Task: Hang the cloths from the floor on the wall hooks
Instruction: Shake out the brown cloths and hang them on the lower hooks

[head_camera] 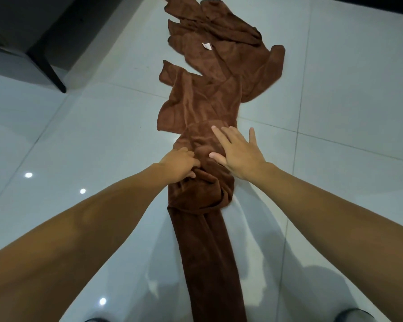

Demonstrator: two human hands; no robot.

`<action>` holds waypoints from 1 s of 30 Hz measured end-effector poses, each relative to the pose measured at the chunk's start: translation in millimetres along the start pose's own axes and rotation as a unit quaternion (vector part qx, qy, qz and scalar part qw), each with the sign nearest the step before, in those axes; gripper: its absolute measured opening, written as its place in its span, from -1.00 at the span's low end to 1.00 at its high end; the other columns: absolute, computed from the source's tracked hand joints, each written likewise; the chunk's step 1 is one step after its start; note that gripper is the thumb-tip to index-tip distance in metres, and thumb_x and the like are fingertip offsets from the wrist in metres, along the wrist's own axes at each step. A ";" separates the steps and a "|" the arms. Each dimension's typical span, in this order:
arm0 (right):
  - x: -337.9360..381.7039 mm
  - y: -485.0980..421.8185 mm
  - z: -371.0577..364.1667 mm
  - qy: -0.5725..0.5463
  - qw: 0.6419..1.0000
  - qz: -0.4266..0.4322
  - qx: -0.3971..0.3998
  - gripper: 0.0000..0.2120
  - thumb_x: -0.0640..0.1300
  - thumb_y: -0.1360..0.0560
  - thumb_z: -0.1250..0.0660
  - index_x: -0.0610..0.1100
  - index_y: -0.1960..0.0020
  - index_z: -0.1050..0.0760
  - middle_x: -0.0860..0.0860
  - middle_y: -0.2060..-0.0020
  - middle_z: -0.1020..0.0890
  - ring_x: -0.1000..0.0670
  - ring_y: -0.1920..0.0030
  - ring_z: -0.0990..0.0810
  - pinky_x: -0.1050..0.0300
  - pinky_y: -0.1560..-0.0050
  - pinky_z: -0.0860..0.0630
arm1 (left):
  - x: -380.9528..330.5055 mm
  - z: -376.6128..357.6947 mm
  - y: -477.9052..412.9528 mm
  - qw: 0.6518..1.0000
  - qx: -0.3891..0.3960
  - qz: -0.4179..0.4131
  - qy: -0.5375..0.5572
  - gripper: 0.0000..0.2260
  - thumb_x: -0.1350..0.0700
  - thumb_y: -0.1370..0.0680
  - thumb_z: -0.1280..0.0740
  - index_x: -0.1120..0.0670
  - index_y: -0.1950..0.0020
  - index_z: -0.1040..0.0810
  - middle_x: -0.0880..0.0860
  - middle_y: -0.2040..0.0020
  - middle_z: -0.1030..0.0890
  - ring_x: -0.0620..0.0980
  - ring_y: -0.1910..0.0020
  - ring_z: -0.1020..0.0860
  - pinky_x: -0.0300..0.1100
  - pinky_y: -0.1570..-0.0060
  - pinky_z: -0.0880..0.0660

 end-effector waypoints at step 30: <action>-44.6 8.1 129.3 -0.541 0.808 -0.031 -0.229 -0.89 -0.06 -0.61 -0.27 -0.04 -0.01 -0.57 0.07 0.13 -0.63 0.04 0.05 -0.61 0.10 -0.05 -0.55 | 25.5 164.4 13.0 0.737 -0.410 0.215 0.492 -0.81 -0.14 -0.54 -0.31 -0.05 0.13 -0.47 -0.01 0.03 -0.56 -0.02 0.00 -0.53 -0.06 -0.09 -0.52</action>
Point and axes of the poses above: each hand's wrist, its own y-axis away from the middle knuckle, its own z-axis out of the back of the hand, x = y × z, the point moved 4 cm from there along -y, towards the middle knuckle
